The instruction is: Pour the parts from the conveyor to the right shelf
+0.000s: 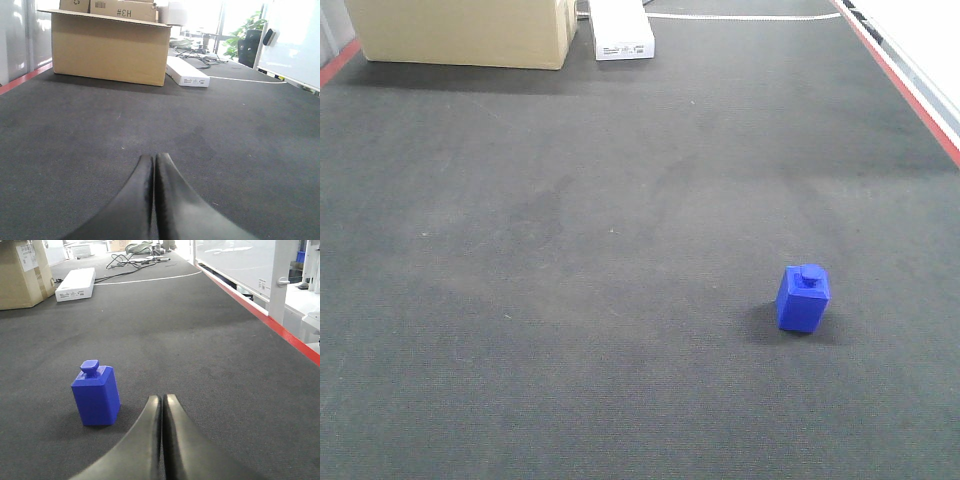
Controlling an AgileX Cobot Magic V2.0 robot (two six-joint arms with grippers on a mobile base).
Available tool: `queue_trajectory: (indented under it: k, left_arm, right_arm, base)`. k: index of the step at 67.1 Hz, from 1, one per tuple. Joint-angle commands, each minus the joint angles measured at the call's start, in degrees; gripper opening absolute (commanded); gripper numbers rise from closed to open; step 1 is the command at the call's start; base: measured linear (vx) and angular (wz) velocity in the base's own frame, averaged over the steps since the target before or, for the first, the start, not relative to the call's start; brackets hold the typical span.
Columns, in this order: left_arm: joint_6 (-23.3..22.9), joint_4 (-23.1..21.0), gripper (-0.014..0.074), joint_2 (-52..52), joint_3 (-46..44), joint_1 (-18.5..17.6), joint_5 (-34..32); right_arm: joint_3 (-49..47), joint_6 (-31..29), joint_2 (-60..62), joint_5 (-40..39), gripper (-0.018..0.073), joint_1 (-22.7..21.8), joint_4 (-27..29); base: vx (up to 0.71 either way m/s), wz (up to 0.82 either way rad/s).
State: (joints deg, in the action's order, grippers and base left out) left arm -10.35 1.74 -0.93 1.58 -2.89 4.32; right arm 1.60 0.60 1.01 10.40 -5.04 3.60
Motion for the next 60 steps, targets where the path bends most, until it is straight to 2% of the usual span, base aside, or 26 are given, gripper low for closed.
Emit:
queue_trajectory:
  k: [1, 47, 60]
  left_arm:
    - [-0.3, -0.5, -0.0006, -0.5, 1.3, -0.2, -4.3]
    - [-0.3, -0.5, -0.0006, -0.5, 1.3, -0.2, -4.3]
    - [-0.3, -0.5, -0.0006, -0.5, 1.3, -0.2, -4.3]
  right_arm:
    - [1.0, -0.6, 0.2, -4.0, -0.0004, -0.1, 0.0]
    - [1.0, 0.7, 0.2, -4.7, -0.0004, -0.1, 0.5]
    - [-0.7, -1.0, 0.2, -8.9, -0.0004, -0.1, -0.6]
  base:
    - [0.00, 0.00]
    - [0.00, 0.00]
    - [0.00, 0.00]
